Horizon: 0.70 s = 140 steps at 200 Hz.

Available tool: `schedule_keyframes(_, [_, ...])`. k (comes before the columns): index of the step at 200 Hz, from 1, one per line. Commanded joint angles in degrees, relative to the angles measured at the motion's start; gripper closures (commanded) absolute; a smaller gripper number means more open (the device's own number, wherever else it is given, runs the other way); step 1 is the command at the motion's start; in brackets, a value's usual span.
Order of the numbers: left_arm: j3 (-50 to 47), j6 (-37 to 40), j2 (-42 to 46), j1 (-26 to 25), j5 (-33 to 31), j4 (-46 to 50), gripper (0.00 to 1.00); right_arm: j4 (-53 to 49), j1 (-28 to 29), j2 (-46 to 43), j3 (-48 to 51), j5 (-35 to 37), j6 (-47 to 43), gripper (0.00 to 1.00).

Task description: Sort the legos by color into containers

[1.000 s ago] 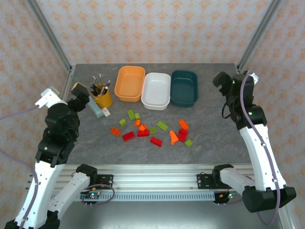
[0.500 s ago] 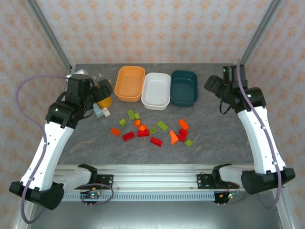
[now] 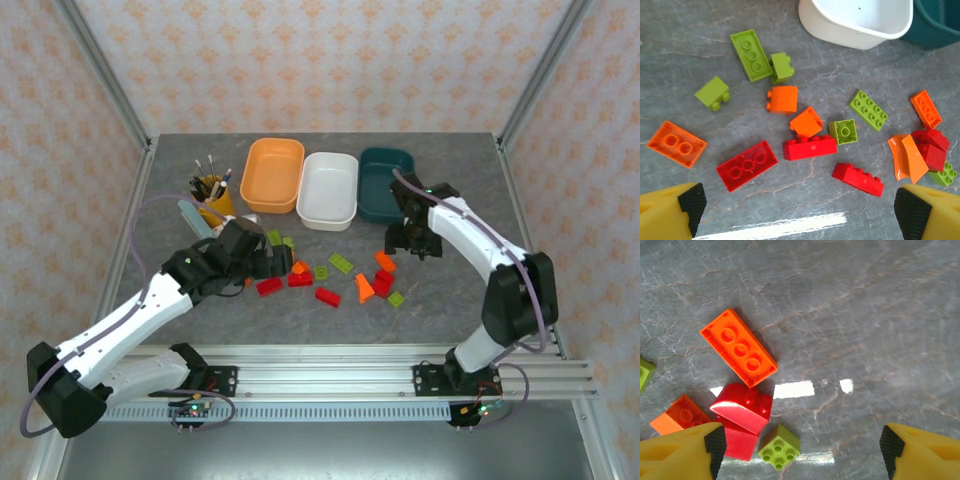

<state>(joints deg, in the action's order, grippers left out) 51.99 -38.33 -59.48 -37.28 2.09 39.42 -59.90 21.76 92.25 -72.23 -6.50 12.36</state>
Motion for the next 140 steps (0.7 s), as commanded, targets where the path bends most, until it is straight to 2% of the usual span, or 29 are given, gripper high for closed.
schedule_keyframes(1, [-2.6, -3.14, 1.23, -1.28, -3.08, -9.17, 0.0, 3.9, 0.83, 4.43, -0.65, 0.13, -3.95, 0.2])
schedule_keyframes(38, [-3.8, -3.41, -0.02, -1.22, -2.49, -12.06, 0.0, 7.37, 1.35, 11.26, -0.84, -2.73, -6.49, 0.22])
schedule_keyframes(111, [-4.06, -3.24, 0.97, -1.22, -2.68, -11.47, 0.0, 8.83, 2.72, 15.33, -1.32, -4.04, -7.59, 0.23])
schedule_keyframes(140, [-4.3, -3.66, 1.12, -1.22, -2.96, -11.3, 0.0, 8.56, 3.13, 17.3, -2.19, -3.52, -7.46, 0.32])
